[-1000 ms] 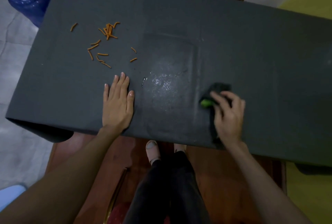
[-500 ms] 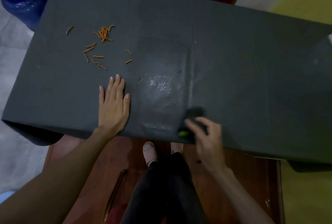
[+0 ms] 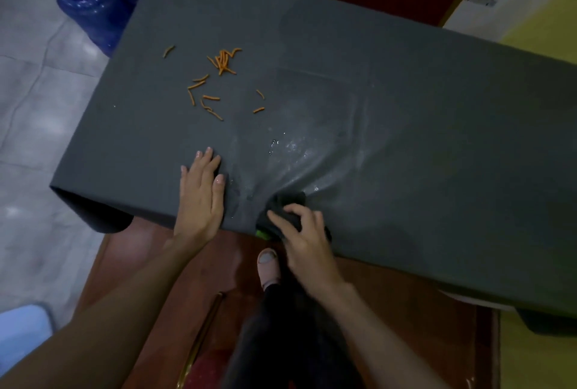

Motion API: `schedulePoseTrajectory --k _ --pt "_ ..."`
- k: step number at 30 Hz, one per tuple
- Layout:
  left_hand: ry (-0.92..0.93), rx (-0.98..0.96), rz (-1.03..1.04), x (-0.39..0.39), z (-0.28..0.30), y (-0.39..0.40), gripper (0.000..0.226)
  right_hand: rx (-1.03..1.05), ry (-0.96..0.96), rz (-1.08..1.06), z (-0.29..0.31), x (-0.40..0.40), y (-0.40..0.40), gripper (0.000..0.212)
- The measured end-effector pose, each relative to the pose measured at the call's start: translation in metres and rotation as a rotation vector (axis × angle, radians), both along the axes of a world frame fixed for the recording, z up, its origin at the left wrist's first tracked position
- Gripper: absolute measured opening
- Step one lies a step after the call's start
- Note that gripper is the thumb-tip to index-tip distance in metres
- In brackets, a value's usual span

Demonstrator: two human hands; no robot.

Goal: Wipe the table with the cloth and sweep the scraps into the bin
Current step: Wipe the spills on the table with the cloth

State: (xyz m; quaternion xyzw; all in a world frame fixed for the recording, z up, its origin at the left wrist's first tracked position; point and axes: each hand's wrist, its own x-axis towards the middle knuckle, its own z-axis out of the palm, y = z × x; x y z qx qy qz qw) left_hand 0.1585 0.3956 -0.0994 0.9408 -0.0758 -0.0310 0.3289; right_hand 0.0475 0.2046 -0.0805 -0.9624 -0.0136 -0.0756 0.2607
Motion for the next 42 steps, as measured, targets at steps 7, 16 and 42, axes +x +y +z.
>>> schedulePoseTrajectory --k 7,16,42 --pt "-0.046 0.129 0.037 -0.002 -0.004 -0.006 0.055 -0.054 -0.093 -0.738 -0.004 0.107 -0.166 0.036" --pt "0.007 -0.105 0.1 0.002 -0.001 0.0 0.056 -0.088 -0.006 -0.256 -0.012 0.144 -0.048 0.037" --pt "-0.135 0.305 -0.224 0.126 0.011 0.119 0.049 -0.032 -0.188 -0.322 0.008 0.117 0.022 0.042"
